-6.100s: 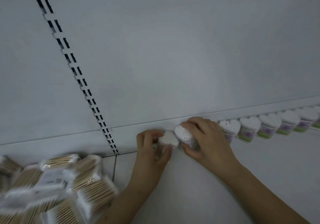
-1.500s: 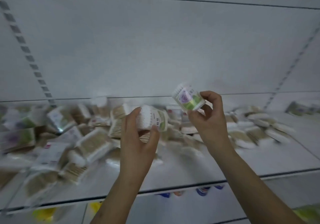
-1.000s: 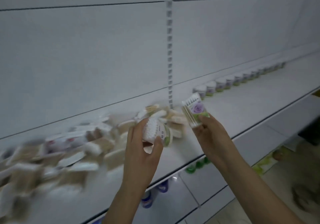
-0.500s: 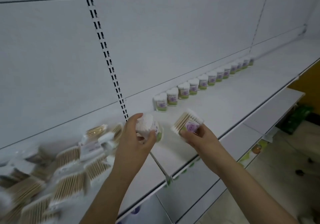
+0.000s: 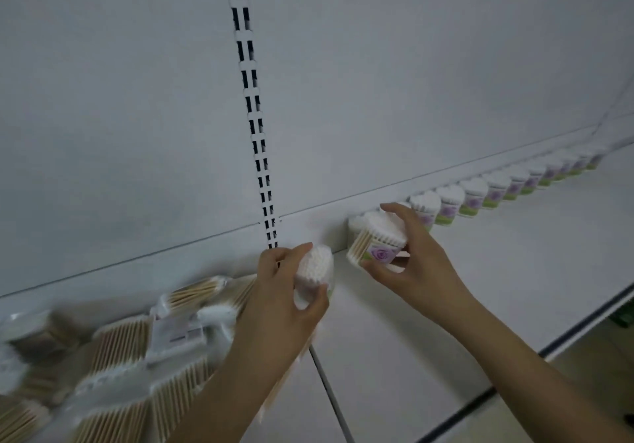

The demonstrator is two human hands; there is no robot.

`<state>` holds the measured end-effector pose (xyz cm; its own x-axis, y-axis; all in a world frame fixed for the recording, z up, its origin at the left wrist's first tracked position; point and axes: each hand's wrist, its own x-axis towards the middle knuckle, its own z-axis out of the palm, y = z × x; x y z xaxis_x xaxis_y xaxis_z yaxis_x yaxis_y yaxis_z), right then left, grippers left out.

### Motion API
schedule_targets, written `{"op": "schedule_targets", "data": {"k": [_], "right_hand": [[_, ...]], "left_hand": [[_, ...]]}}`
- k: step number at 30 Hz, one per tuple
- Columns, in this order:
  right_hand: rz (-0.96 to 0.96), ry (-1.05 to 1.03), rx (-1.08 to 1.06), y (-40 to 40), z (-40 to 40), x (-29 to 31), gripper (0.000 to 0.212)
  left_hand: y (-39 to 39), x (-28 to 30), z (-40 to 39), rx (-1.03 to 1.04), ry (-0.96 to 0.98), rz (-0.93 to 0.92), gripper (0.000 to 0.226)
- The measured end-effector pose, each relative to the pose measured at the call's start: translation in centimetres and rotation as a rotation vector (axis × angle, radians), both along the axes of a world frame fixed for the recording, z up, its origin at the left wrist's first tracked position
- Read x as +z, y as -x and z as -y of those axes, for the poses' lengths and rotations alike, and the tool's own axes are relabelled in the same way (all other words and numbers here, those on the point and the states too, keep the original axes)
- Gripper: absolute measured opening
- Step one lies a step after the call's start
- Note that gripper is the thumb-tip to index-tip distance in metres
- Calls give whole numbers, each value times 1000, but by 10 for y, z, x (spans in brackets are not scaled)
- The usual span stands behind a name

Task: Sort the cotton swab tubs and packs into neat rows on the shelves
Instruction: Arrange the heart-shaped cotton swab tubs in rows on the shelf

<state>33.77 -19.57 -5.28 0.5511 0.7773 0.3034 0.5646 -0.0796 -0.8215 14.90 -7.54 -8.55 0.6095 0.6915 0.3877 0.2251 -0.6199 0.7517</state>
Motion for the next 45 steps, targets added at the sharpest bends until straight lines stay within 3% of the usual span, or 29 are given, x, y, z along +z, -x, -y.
{"op": "schedule_targets", "data": {"k": [3, 9, 20, 30, 38, 45], "right_hand": [[171, 30, 27, -16, 0, -3, 73], [292, 94, 46, -47, 18, -12, 68], [238, 107, -48, -110, 28, -28, 65], [155, 129, 21, -123, 22, -42, 66], [212, 99, 82, -121, 15, -43, 60], [230, 109, 129, -125, 10, -42, 66]], "left_hand": [[-8, 3, -1, -8, -18, -26, 56], [-38, 6, 6, -21, -20, -81, 55], [-95, 1, 47, 32, -43, -106, 55], [-121, -18, 65, 226, 96, -4, 86], [-130, -23, 60, 298, 106, 28, 63], [-136, -26, 56, 309, 86, 8, 64]]}}
